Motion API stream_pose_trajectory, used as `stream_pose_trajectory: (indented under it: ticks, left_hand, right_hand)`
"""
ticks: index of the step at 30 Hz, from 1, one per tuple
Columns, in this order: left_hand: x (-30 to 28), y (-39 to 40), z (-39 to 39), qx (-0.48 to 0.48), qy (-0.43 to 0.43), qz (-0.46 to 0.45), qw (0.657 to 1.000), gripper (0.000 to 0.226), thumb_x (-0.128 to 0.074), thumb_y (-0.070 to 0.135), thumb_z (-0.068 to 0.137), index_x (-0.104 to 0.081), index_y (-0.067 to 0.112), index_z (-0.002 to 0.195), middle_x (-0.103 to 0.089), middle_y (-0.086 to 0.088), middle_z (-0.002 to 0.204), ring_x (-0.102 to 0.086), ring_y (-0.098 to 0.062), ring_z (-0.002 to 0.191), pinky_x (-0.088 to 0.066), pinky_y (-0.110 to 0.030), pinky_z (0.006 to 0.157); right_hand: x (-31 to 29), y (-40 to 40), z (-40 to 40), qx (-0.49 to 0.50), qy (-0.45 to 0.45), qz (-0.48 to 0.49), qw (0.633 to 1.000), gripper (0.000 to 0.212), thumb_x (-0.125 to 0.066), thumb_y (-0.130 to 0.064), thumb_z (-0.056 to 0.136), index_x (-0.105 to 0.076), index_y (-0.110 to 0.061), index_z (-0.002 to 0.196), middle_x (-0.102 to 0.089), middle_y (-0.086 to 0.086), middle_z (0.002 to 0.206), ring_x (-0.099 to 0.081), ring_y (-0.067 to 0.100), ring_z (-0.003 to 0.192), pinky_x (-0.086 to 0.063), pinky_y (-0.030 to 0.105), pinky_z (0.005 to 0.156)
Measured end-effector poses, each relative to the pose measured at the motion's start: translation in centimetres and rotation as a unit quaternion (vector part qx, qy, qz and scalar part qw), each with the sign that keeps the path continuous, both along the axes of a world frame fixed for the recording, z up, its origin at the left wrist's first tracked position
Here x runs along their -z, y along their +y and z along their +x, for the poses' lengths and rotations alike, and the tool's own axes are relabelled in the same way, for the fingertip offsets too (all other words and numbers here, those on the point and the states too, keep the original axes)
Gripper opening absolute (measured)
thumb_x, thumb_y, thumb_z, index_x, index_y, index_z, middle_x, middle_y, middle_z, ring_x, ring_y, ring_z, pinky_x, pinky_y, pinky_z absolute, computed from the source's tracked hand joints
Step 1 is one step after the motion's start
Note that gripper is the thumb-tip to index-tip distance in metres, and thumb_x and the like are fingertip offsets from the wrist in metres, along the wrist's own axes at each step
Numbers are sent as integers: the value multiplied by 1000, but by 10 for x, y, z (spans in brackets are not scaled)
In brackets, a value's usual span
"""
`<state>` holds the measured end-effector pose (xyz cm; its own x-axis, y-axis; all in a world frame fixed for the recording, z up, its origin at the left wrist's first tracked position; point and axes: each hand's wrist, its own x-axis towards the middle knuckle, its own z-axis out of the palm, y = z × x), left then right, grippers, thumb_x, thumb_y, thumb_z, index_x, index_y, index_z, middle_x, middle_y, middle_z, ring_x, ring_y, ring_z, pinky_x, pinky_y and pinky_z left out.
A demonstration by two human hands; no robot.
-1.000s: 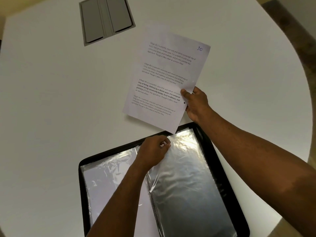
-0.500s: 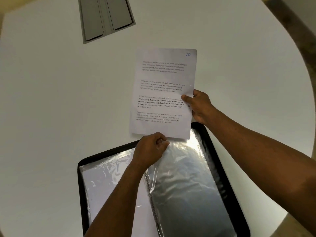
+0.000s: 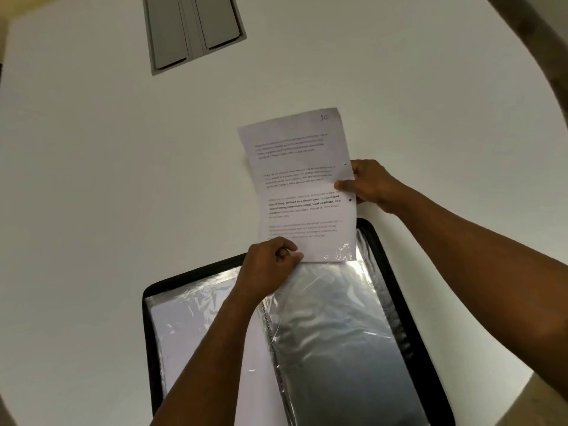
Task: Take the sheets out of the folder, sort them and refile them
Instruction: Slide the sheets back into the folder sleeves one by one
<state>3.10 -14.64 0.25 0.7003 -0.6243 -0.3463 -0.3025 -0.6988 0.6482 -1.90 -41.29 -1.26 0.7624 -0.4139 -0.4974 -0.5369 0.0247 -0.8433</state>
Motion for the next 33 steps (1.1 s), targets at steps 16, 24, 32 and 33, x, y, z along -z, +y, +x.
stream_pose_trajectory:
  ticks: [16, 24, 32, 33]
  left_hand:
    - [2, 16, 17, 87, 24, 111, 990, 9, -65, 22, 86, -66, 26, 78, -67, 10, 77, -62, -7, 73, -53, -30, 72]
    - [7, 10, 21, 105, 12, 127, 986, 8, -56, 38, 92, -59, 31, 88, -64, 10, 76, -61, -9, 74, -51, -33, 71]
    - [8, 28, 35, 107, 16, 152, 982, 11, -63, 25, 87, -63, 30, 77, -63, 11, 72, -57, -6, 69, -50, -30, 70]
    - [8, 29, 36, 102, 13, 144, 984, 10, -62, 24, 87, -64, 28, 79, -63, 11, 73, -57, -6, 70, -50, -30, 70]
  right_hand:
    - [12, -7, 7, -56, 22, 134, 989, 39, -70, -4, 86, -61, -10, 124, -70, 6, 115, -69, 24, 100, -58, 38, 85]
    - [6, -2, 23, -108, 64, 123, 984, 34, -69, -3, 87, -59, -9, 119, -70, 6, 106, -70, 18, 86, -61, 29, 68]
    - [7, -26, 22, -143, 102, 142, 974, 41, -69, -3, 86, -59, -6, 126, -69, 10, 115, -70, 20, 95, -61, 28, 71]
    - [7, -27, 22, -143, 103, 145, 974, 42, -69, -3, 86, -59, -5, 126, -69, 10, 116, -70, 20, 95, -61, 28, 71]
